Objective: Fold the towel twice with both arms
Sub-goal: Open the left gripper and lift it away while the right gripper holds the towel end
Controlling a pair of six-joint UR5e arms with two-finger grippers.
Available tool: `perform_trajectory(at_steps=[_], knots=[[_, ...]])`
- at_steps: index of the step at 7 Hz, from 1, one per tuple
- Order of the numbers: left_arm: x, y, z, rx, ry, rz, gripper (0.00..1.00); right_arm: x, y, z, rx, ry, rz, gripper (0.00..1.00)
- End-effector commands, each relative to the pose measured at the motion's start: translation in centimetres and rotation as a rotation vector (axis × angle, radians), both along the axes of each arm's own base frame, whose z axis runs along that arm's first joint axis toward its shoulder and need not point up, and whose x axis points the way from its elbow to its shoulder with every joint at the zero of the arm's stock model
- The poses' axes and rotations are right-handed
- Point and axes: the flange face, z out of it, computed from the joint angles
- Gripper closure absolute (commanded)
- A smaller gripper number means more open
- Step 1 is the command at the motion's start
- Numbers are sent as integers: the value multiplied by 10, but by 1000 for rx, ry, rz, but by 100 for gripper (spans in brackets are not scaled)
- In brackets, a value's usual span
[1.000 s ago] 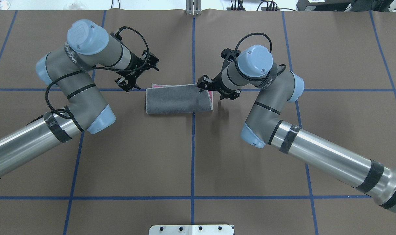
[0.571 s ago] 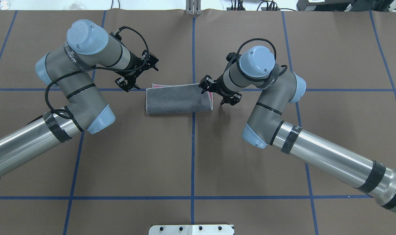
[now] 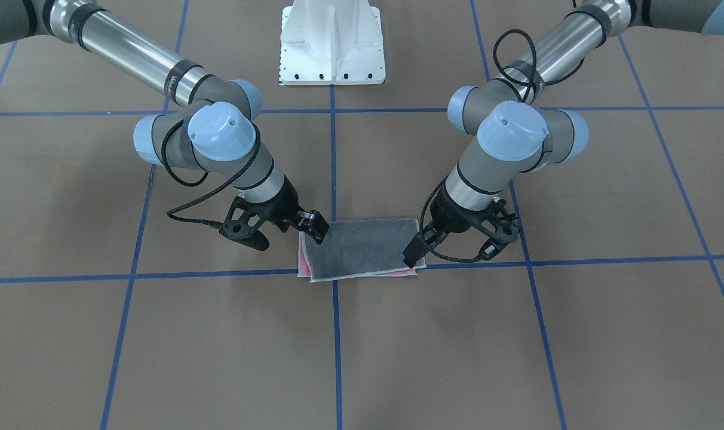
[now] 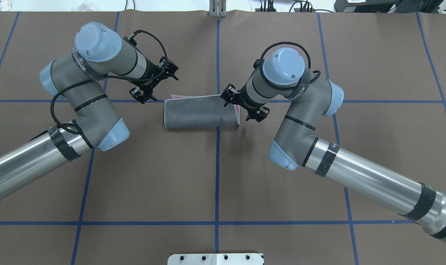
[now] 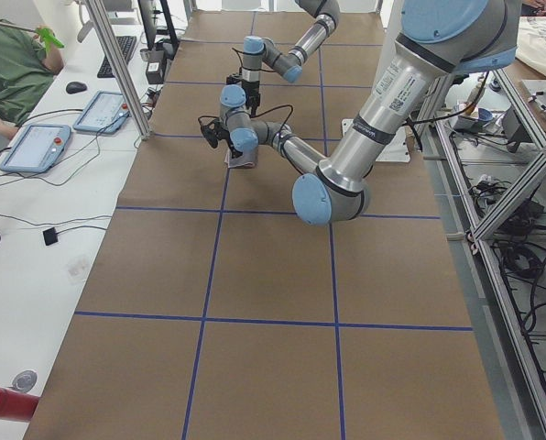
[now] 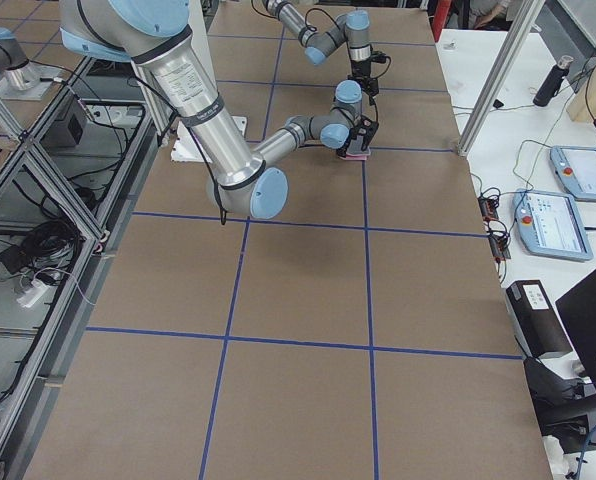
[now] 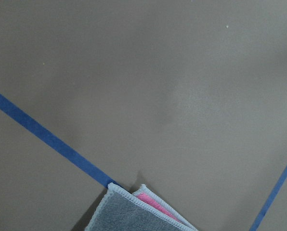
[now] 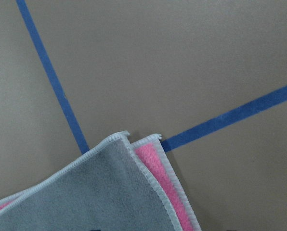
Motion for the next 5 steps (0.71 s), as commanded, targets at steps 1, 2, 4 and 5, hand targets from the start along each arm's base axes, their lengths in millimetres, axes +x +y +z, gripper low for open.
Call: perform_trajectory(at_steps=[1, 2, 4, 5], knots=[[0, 0, 0, 0, 0, 0, 0, -10, 10, 3, -116, -8, 54, 14], [0, 0, -1, 1, 1, 0, 0, -12, 12, 4, -137, -10, 67, 15], [0, 0, -2, 2, 2, 0, 0, -13, 10, 2, -173, -12, 112, 57], [0, 0, 0, 0, 0, 0, 0, -13, 10, 2, -173, -12, 112, 67]])
